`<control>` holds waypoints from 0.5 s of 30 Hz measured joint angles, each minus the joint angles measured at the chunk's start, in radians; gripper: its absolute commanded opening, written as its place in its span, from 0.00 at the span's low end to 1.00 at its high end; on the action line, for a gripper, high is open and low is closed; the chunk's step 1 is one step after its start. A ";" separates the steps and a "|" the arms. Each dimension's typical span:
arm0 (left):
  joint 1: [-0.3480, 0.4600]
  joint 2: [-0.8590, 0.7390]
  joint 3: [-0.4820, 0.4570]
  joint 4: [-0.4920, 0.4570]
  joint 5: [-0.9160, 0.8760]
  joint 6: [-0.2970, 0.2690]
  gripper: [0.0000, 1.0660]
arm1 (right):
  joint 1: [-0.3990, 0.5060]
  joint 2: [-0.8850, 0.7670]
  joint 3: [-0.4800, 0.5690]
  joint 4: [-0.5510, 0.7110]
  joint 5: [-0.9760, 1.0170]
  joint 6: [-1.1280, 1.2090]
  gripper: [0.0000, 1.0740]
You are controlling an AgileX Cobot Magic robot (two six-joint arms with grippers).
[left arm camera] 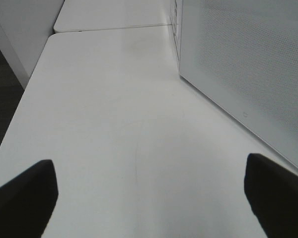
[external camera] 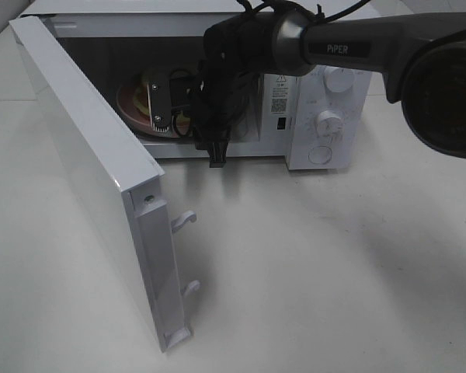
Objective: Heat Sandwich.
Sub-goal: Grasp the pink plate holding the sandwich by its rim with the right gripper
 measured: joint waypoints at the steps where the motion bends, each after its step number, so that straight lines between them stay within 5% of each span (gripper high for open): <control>1: 0.000 0.000 0.000 0.000 0.000 0.000 0.89 | 0.001 -0.004 -0.001 0.003 0.009 -0.002 0.00; 15: 0.000 0.000 0.000 0.001 0.000 0.000 0.89 | 0.007 -0.011 -0.008 -0.019 -0.001 -0.009 0.00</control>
